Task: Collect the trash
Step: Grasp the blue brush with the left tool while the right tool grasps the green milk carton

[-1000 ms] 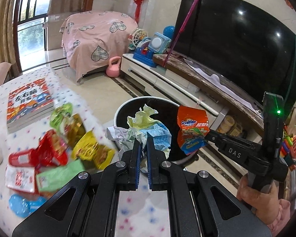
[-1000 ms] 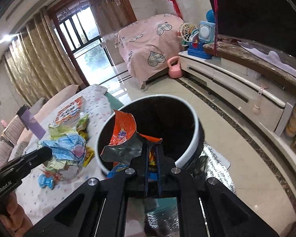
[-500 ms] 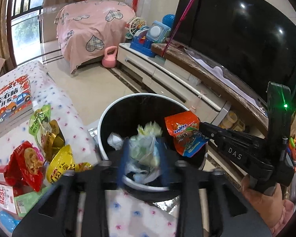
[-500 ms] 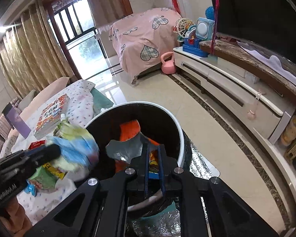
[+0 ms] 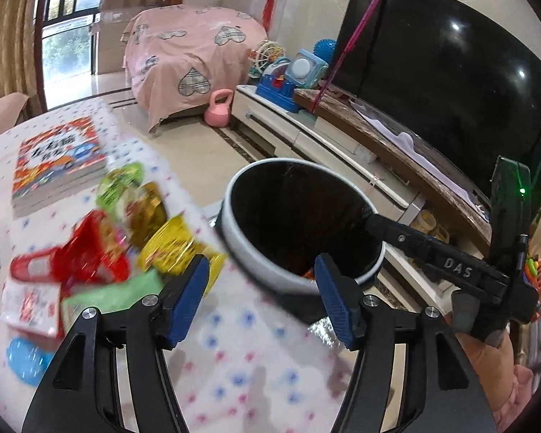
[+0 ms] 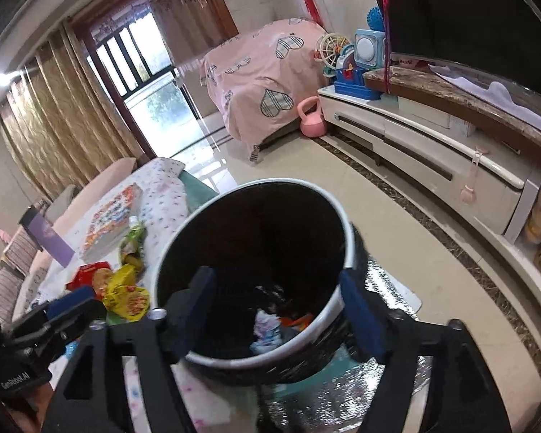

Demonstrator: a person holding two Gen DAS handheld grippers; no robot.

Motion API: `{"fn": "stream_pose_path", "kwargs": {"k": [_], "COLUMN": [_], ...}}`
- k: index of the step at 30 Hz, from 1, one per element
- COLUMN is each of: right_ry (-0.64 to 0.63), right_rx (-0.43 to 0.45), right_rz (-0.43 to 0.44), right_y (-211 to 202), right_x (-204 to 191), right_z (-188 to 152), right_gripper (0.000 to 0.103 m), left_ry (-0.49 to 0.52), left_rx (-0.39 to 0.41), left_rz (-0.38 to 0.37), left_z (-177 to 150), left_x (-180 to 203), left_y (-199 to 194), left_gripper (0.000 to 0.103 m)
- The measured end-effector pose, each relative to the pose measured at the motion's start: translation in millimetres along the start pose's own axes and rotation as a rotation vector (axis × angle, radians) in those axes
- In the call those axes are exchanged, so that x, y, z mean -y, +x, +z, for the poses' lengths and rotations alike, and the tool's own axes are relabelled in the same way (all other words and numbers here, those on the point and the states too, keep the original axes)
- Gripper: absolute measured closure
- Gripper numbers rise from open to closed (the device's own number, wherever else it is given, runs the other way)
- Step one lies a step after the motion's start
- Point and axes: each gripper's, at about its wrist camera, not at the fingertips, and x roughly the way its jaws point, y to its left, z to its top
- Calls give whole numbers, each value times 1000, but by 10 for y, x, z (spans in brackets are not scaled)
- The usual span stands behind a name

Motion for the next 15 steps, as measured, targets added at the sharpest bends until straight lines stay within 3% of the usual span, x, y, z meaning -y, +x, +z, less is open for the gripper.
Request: {"fn": "stream_pose_path", "kwargs": {"k": [5,15], "right_ry": [20,3], "right_rx": [8,-26], "right_rz": [48,132], "right_y": [-101,-163], "right_x": [-169,-650], "right_z": [-149,-551], "right_gripper": [15,13], "left_ry": [-41,-145], "left_rx": [12,11], "left_rz": [27,108], "left_z": [-197,-607], "left_x": [-208,-775], "left_y": [-248,-662], "left_gripper": [40,38]}}
